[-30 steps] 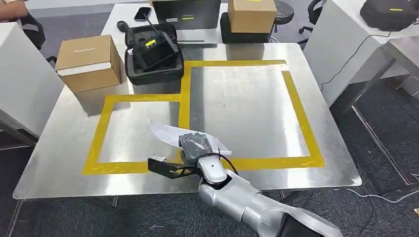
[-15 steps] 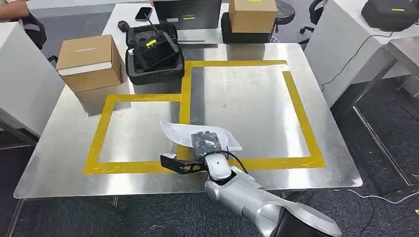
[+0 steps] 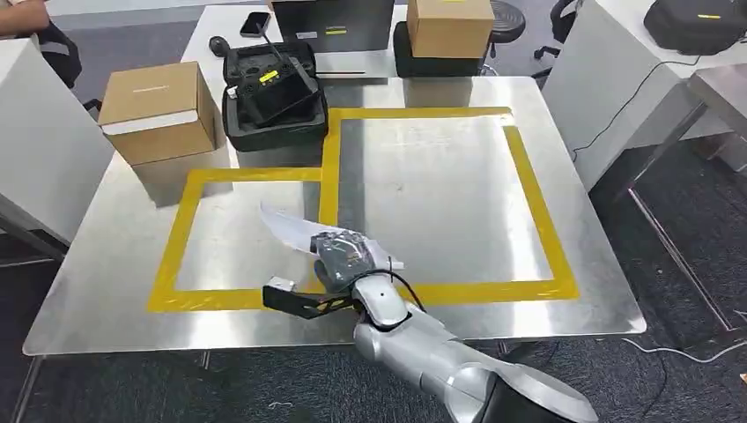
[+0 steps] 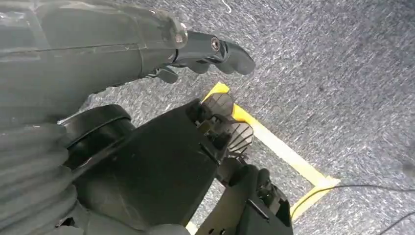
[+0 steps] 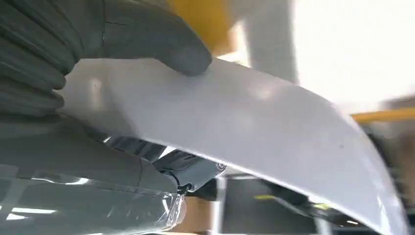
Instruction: Take the parts from the cabinet and place them on the table.
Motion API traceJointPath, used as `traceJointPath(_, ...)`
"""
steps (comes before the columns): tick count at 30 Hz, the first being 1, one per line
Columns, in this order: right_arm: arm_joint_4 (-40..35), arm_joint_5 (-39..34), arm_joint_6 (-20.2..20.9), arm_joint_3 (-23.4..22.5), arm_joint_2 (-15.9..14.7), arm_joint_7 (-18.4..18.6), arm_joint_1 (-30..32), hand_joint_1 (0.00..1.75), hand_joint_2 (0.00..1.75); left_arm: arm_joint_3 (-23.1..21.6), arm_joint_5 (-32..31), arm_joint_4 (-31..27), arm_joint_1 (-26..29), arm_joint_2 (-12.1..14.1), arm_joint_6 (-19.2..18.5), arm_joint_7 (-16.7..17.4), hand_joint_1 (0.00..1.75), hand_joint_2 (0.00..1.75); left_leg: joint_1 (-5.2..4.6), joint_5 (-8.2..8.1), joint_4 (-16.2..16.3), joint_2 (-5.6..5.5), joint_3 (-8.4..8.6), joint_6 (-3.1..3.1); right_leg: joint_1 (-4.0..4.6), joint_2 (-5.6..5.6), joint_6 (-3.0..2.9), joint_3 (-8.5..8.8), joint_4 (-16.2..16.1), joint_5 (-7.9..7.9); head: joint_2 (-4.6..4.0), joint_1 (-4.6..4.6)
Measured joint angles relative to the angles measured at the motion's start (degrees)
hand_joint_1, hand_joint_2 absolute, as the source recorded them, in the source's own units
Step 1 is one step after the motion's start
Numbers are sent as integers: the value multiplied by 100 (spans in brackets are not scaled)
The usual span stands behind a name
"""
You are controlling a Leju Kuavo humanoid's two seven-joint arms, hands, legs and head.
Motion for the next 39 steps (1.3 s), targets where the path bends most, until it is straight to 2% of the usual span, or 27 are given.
traceJointPath(4,-394,-4,213,101,276,267,2,175,175,-2,-39,0,-4,2,-20,-7,0,175,5,-2,-1,12,1,-2,4,7,-5,-4,0,-3,0,-11)
traceJointPath(7,-608,-22,217,179,365,295,2,175,175,-7,-46,0,-3,2,-20,-7,0,175,8,-2,-1,7,0,-3,6,6,-10,-3,0,-6,0,-9)
traceJointPath(14,-833,-39,197,256,376,269,2,175,175,-46,-46,0,-3,2,-20,-7,0,175,6,-1,-1,-6,0,-3,4,5,-10,-1,0,-5,0,2)
traceJointPath(18,-994,-251,-87,334,379,-17,-6,175,175,-52,-48,0,-3,2,-18,-15,0,175,5,-1,0,-12,-1,-3,4,4,-9,0,0,-4,0,2)
traceJointPath(23,-1430,-282,-262,464,383,-98,-22,175,175,-52,-31,0,-3,2,2,-26,0,175,5,-2,0,-6,-2,-2,4,4,-9,-1,0,-4,0,0)
traceJointPath(29,-1821,-205,-251,595,381,28,-27,175,175,-55,-37,0,-3,4,6,-11,0,175,7,-1,-1,-10,-1,-3,5,2,-10,-2,0,-5,0,-9)
traceJointPath(33,-1808,46,-54,660,376,354,-56,175,175,-55,-96,0,-7,0,-29,2,0,175,8,0,-1,-28,0,-5,6,1,-10,-1,0,-5,0,-4)
traceJointPath(39,-1688,57,-13,739,361,350,-48,175,175,-79,-273,-2,-13,-2,-103,-22,0,175,8,0,0,-58,-1,-5,5,-6,-10,0,0,-5,0,-2)
